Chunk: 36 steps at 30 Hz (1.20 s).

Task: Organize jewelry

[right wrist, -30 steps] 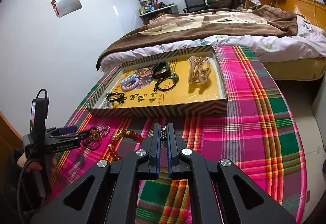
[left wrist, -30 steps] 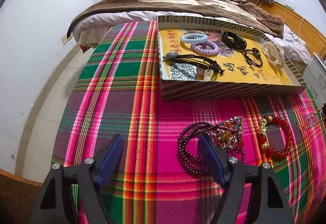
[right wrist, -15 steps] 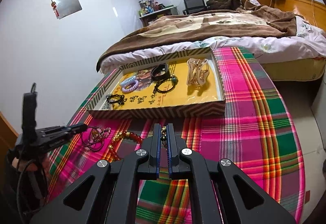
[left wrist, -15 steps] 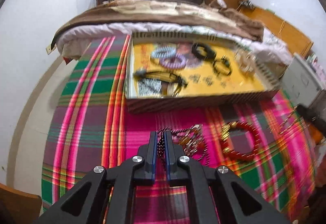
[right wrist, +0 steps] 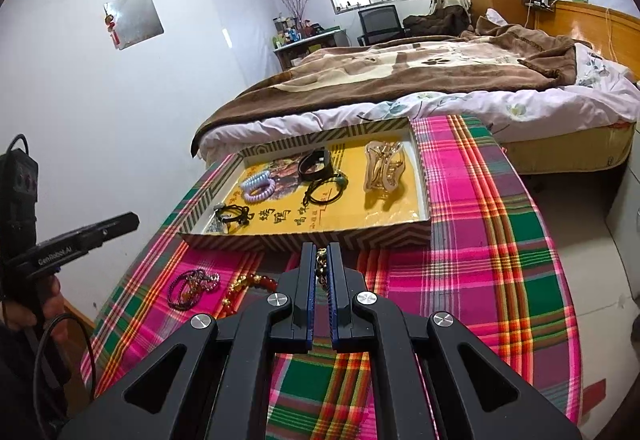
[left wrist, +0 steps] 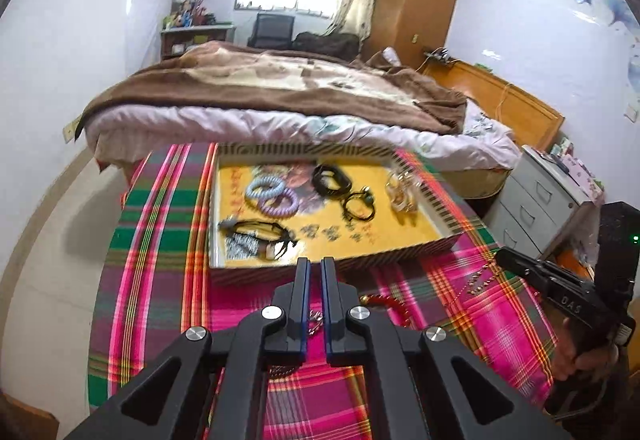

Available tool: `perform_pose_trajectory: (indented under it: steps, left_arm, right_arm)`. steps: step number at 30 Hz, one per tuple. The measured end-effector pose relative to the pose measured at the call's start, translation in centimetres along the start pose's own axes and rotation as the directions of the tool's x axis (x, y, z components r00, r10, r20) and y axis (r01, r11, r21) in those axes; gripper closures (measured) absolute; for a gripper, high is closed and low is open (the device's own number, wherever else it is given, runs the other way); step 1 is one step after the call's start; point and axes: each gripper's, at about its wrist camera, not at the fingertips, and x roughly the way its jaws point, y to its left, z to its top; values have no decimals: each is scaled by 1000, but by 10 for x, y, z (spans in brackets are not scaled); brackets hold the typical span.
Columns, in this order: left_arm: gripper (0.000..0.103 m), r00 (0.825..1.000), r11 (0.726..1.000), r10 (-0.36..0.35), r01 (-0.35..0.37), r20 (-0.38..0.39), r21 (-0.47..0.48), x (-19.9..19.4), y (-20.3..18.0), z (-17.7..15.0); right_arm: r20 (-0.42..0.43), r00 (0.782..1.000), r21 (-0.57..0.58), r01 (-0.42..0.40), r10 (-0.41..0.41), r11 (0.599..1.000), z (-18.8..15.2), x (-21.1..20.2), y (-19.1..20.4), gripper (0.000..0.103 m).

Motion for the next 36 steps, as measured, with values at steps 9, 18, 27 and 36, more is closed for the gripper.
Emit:
perform_pose_trajectory:
  steps: [9,18,27,36]
  left_arm:
    - [58,977,995,103,-102,-186,16,45,24,-44]
    - [50,960,996,75,-57,-270,72,73,11,-72]
    - [91,958,990,123,-102,-259,93,71,10,-72]
    - [91,990,1000,31,-31,-136,5,25,19,-45]
  right_arm:
    - [-20,1000,-7,-5,5,1000,-7,1,0,98]
    - [-32,999,-2,-12,12,1000,-10,5,1,98]
    - [-43,999,9,-18,18,1000,-13,10,-2,98]
    - [-30,999,15,-16,17,1000,-10,7,-4,98]
